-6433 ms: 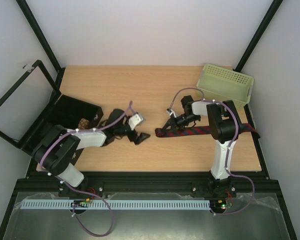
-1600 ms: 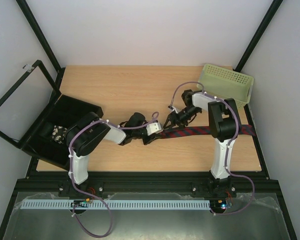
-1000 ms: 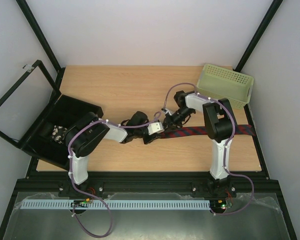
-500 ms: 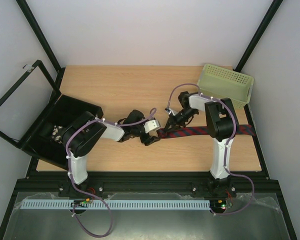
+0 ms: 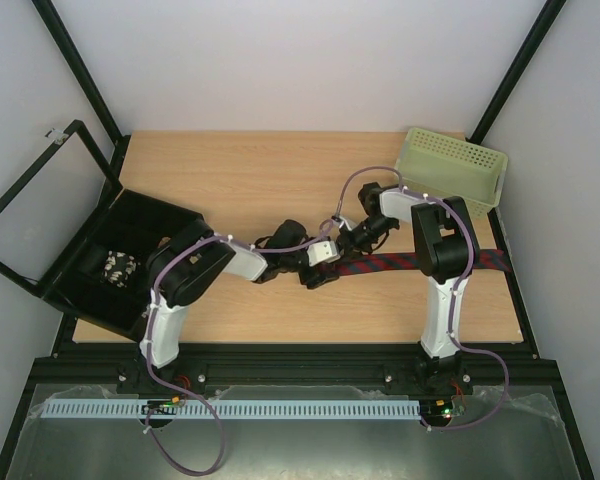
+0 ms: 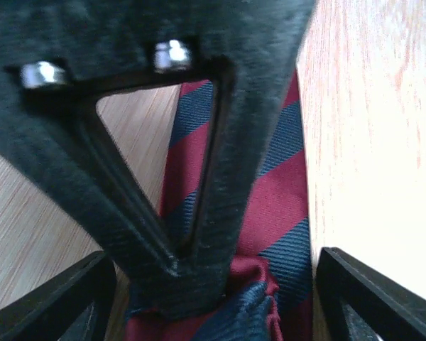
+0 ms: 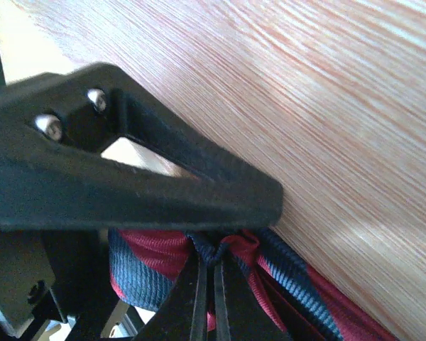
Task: Roll the ties
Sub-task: Roll the tie at the center of the board.
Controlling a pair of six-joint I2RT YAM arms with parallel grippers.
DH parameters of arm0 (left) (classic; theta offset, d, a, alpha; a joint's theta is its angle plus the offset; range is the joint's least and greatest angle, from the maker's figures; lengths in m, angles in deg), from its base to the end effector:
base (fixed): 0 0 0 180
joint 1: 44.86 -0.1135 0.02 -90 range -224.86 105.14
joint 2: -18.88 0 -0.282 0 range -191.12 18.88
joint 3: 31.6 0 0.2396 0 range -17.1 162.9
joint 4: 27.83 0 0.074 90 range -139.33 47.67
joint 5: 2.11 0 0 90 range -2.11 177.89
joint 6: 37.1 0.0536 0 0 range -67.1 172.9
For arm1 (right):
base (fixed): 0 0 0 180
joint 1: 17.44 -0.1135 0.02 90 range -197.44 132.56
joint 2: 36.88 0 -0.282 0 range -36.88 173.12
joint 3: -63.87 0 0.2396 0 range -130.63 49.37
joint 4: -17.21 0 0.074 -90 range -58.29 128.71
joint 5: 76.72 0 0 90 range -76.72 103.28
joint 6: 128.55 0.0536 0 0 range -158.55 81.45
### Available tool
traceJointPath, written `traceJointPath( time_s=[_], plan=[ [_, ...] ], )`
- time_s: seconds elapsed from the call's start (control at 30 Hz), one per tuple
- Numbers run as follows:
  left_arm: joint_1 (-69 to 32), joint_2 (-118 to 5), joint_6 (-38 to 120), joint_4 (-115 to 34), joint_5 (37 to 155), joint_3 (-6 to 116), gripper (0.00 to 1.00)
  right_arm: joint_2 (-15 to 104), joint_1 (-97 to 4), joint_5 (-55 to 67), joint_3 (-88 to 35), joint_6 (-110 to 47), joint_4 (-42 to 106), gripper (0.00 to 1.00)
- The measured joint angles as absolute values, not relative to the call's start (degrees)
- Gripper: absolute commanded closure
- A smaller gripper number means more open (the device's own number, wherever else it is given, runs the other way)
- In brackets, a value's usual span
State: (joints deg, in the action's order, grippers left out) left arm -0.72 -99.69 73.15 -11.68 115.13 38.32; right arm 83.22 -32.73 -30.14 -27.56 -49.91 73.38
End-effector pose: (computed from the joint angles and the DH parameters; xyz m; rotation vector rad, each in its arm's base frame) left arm 0.2813 -0.3071 0.1159 1.3816 1.6602 -0.7506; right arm 0.3586 0.1362 0.1300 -0.7098 2.7740 1.1436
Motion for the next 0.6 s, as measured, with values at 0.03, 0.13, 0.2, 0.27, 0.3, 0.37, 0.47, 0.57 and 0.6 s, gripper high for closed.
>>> traceJointPath(
  time_s=[0.03, 0.13, 0.2, 0.27, 0.3, 0.37, 0.47, 0.57, 0.6],
  plan=[
    [-0.7, -99.9, 73.4, -11.6, 115.0, 38.6, 0.3, 83.2, -32.7, -30.2, -27.8, -49.9, 73.5, 0.99],
    [-0.6, -99.9, 74.1, -11.3, 115.2, 38.3, 0.47, 83.2, -32.7, -30.6, -28.5, -49.9, 73.9, 0.99],
    [-0.5, -99.9, 74.0, -10.7, 114.7, 37.9, 0.55, 83.2, -32.7, -30.8, -28.9, -49.9, 74.6, 0.99],
    [-0.5, -99.8, 73.6, -10.0, 114.6, 37.4, 0.61, 83.2, -32.7, -31.1, -28.9, -49.9, 75.5, 0.99],
    [-0.5, -99.6, 73.5, -9.6, 114.3, 36.9, 0.64, 83.2, -32.8, -31.3, -28.9, -49.9, 75.8, 0.99],
    [-0.5, -99.0, 73.1, -9.6, 113.6, 36.3, 0.69, 83.2, -32.9, -31.7, -29.0, -49.9, 76.4, 0.99],
    [-0.5, -98.3, 72.4, -10.4, 112.5, 36.1, 0.69, 83.2, -33.0, -31.9, -29.0, -50.1, 77.1, 0.99],
    [-0.4, -97.9, 71.8, -11.5, 111.9, 36.1, 0.45, 83.1, -33.0, -31.5, -29.0, -50.4, 77.2, 0.99],
    [-0.4, -97.7, 71.8, -11.8, 111.7, 36.0, 0.41, 83.1, -32.9, -31.4, -29.0, -50.4, 77.1, 0.99]
  ],
)
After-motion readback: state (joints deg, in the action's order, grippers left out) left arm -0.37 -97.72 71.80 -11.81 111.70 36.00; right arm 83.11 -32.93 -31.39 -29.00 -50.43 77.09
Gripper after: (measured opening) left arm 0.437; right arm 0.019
